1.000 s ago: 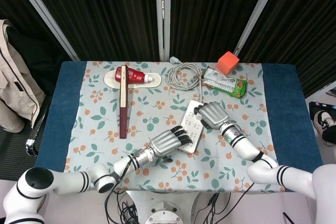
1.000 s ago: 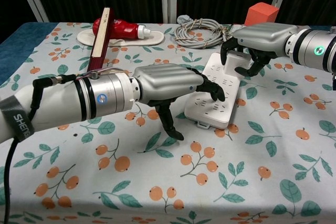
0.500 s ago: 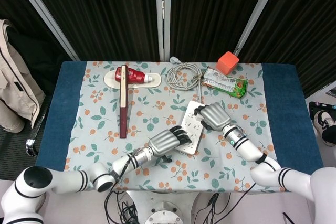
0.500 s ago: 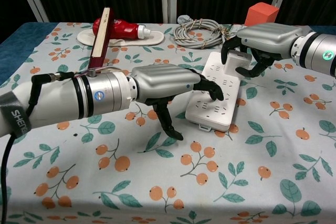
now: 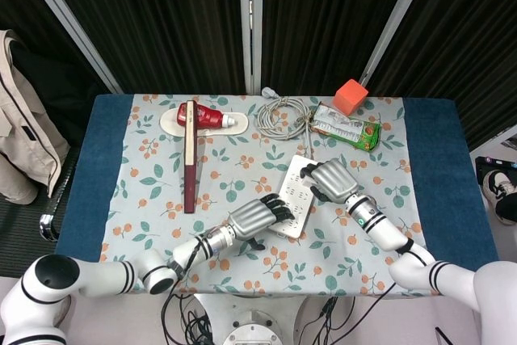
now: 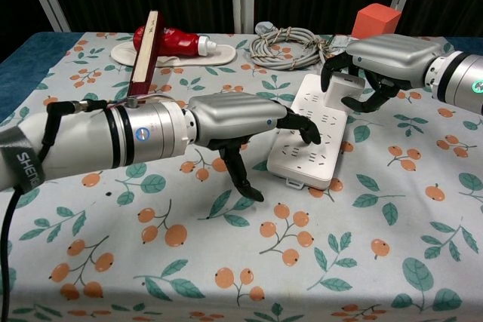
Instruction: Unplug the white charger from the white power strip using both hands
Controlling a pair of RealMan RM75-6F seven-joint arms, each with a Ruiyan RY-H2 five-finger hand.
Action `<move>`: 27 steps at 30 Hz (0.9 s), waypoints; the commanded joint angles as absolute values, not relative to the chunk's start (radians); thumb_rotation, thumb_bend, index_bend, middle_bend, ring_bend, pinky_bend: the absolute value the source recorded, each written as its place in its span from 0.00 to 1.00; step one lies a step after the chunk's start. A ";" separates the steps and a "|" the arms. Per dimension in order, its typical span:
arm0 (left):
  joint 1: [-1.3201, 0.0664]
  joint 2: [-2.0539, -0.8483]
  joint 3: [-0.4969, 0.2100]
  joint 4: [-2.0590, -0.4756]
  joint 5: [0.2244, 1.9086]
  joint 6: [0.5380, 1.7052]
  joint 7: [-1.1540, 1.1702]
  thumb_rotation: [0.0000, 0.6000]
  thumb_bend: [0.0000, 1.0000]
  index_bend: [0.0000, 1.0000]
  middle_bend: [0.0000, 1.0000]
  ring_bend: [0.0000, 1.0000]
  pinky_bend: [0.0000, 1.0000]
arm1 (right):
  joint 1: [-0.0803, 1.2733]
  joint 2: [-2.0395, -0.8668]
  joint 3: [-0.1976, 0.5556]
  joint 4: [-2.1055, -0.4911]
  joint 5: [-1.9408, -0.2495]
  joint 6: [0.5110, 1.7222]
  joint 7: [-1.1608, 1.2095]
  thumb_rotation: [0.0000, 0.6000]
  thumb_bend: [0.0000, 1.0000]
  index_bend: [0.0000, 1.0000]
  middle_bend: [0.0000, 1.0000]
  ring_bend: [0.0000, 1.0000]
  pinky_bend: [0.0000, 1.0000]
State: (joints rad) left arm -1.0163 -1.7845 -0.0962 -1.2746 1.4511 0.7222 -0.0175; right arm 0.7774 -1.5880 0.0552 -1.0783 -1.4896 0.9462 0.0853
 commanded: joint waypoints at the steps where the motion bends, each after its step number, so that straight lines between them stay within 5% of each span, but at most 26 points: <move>1: -1.018 -1.783 -0.097 -1.276 1.449 0.720 -0.018 1.00 0.12 0.17 0.18 0.09 0.08 | 0.772 -1.593 0.054 -1.070 -1.497 0.958 0.095 1.00 0.63 0.89 0.66 0.51 0.61; 27: -1.029 -1.786 -0.097 -1.267 1.431 0.710 -0.012 1.00 0.12 0.17 0.18 0.09 0.08 | 0.735 -1.615 0.065 -1.024 -1.533 1.056 0.191 1.00 0.63 0.91 0.67 0.51 0.62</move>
State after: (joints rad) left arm -1.0291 -1.7866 -0.0972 -1.2661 1.4305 0.7082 -0.0129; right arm 0.7356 -1.6164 0.0624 -1.0214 -1.5325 1.0529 0.1862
